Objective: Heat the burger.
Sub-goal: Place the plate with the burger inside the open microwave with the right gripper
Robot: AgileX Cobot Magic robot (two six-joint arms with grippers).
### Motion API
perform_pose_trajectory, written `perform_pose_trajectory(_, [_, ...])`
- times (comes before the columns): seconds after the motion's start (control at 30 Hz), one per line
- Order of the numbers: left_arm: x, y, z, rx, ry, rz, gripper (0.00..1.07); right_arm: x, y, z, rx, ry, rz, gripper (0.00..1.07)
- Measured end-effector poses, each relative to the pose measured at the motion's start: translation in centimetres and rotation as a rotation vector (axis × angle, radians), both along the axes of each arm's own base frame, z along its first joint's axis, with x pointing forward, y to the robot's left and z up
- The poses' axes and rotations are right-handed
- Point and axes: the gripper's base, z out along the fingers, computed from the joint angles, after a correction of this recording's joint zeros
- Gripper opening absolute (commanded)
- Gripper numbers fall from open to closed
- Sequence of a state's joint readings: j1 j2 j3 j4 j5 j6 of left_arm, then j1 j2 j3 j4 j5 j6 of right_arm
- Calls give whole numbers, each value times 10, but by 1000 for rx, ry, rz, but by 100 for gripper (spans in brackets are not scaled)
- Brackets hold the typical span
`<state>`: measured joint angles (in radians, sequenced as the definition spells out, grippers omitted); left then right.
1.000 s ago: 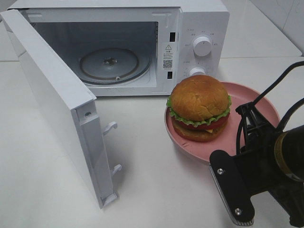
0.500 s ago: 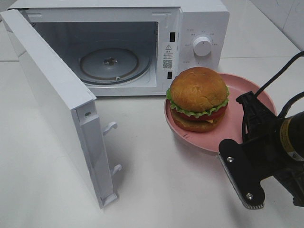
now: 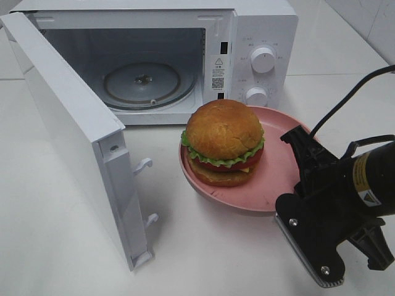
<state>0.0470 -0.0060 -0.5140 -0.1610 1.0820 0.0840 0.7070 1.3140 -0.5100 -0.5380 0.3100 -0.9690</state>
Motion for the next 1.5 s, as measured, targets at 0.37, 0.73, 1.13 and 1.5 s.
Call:
perform_pose_trajectory(0.37, [0,0,0,0,0,0,102,7,1,7,-3,25,87,0])
perform_pose_trajectory(0.73, [0,0,0,0,0,0,102,19,-3,21,6,64,120,0])
perform_pose_trajectory(1.13, [0,0,0,0,0,0,102,24,0,31,-10,54,129,0])
perform_pose_trajectory(1.5, [0,0,0,0,0,0,102,42,19,33,-20,73,152,0])
